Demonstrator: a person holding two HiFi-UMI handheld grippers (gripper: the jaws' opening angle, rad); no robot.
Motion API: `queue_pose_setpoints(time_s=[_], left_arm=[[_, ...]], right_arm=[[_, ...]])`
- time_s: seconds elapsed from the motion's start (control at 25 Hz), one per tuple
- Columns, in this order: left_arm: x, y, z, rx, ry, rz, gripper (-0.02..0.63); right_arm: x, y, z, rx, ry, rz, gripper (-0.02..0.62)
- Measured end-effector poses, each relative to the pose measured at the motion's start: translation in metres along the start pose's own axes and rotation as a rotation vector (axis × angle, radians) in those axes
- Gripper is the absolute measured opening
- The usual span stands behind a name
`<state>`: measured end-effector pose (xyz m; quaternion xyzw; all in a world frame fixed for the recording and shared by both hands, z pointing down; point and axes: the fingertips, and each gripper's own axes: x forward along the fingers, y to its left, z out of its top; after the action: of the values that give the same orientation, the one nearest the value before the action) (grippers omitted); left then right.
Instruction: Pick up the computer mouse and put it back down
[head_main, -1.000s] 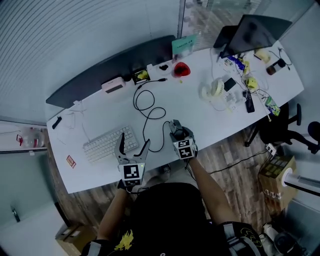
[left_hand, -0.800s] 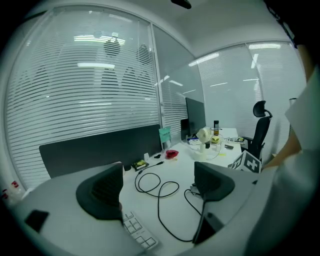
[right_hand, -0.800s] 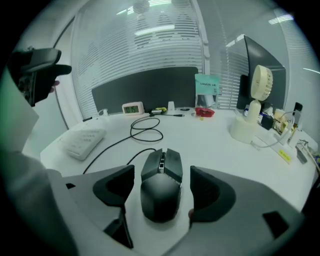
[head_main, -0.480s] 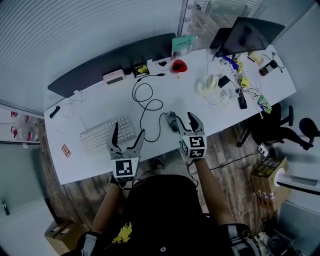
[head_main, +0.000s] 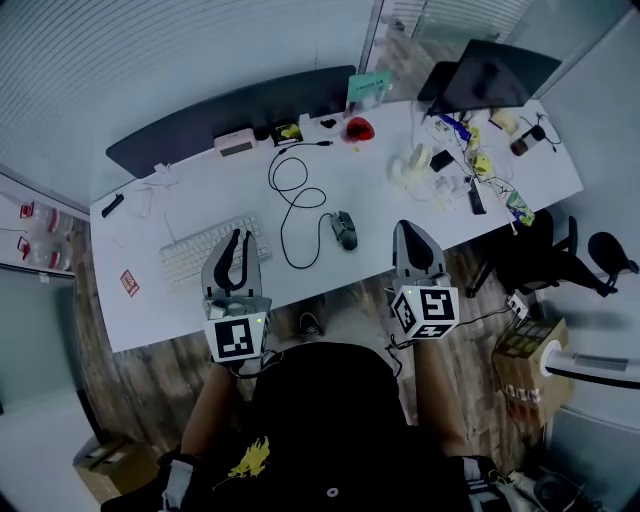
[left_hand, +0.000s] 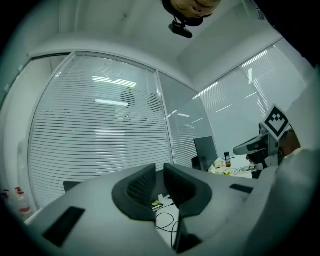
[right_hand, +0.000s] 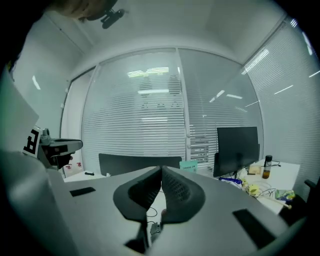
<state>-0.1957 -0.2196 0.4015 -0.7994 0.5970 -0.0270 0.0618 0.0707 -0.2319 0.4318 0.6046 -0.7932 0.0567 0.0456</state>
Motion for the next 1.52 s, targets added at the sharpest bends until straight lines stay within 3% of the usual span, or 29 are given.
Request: queue_pose_setpoints(time_s=[0.08,0.52,0.68,0.84,1.08,1.36,1.52], left_arm=[[-0.007,0.0,0.007,-0.043,-0.019,0.007,0.015],[-0.02,-0.006,0.029,0.007,-0.029,-0.007,0.011],[-0.01,-0.01,0.058,0.032,-0.086,-0.026,0.011],[-0.013,-0.019,0.075,0.015,-0.112,-0.052,0.011],[-0.022,-0.024,0.071,0.014,-0.099,-0.043,0.011],[-0.033,-0.017,0.091,0.016,-0.118,0.001,0.011],[-0.029,-0.016,0.093,0.086,-0.081,-0.005,0.011]], right_arm=[[-0.01,0.002,-0.001,0.017,0.006,0.008,0.015],[-0.034,0.009,0.061,0.069,-0.148,0.053,0.015],[-0.038,0.01,0.079,0.04,-0.184,0.059,0.015],[-0.045,0.006,0.079,-0.004,-0.177,0.048,0.014],[-0.052,0.0,0.077,-0.052,-0.164,0.031,0.014],[-0.056,-0.012,0.077,0.008,-0.177,0.03,0.012],[-0.058,-0.015,0.083,-0.001,-0.209,0.033,0.012]])
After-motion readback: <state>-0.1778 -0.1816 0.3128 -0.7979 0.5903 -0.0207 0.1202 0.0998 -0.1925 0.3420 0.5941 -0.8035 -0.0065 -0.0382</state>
